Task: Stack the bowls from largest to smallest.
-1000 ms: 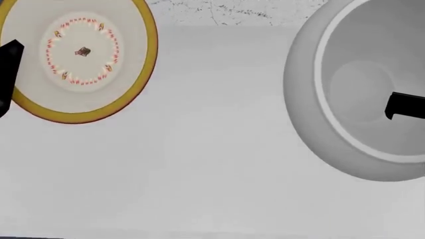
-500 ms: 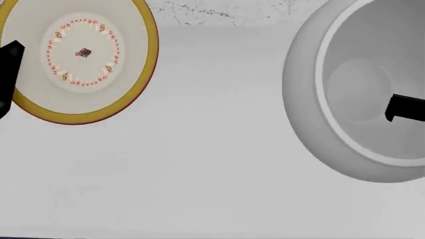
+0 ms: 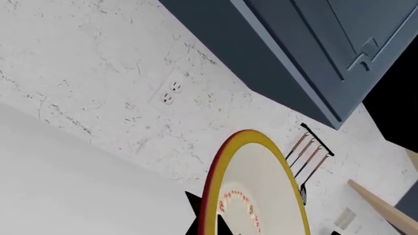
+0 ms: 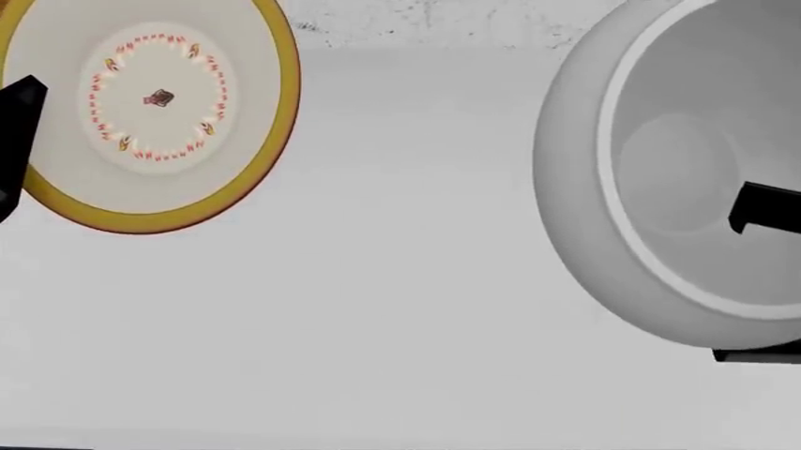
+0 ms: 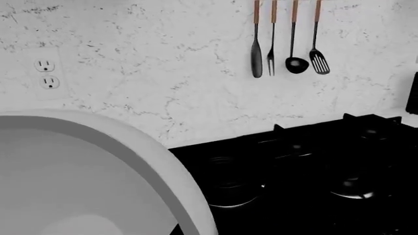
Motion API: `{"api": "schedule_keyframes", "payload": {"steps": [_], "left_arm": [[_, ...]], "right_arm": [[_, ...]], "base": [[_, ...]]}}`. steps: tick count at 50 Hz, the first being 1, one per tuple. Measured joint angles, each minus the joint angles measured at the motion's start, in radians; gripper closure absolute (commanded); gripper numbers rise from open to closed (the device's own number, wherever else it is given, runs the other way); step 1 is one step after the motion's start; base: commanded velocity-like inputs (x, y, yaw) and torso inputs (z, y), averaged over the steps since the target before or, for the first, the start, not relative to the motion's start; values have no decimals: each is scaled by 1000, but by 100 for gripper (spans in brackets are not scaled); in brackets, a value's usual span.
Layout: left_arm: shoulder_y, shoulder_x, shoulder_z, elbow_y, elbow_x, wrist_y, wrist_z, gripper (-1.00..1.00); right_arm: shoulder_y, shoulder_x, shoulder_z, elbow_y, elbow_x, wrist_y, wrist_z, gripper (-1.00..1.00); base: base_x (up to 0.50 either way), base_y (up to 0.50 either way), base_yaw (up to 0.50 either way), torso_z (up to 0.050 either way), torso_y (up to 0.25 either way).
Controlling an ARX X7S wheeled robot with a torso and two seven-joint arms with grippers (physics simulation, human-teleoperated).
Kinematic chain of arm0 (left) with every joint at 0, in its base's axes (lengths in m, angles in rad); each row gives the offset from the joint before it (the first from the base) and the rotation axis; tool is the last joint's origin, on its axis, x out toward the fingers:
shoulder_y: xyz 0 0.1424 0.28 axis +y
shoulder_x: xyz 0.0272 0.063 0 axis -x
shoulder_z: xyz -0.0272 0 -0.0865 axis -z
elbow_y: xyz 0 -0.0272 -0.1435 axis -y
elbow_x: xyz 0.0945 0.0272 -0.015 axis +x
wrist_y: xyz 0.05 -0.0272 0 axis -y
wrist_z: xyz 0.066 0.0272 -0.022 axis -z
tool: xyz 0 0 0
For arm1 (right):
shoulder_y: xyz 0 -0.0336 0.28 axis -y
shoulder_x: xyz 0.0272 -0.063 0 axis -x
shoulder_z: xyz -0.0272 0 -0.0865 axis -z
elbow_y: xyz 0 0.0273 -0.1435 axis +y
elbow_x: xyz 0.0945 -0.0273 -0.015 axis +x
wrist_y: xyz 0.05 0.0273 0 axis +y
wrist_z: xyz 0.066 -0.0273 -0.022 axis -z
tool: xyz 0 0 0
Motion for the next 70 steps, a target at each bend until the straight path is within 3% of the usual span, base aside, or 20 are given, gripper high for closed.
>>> {"api": "schedule_keyframes", "payload": {"steps": [70], "left_arm": [[1,-15,22,8,-21,37,-10,100]], "right_arm": [[-31,35,19,-23,51,-30,27,100]], "base": [[1,-500,0,0,1]]}}
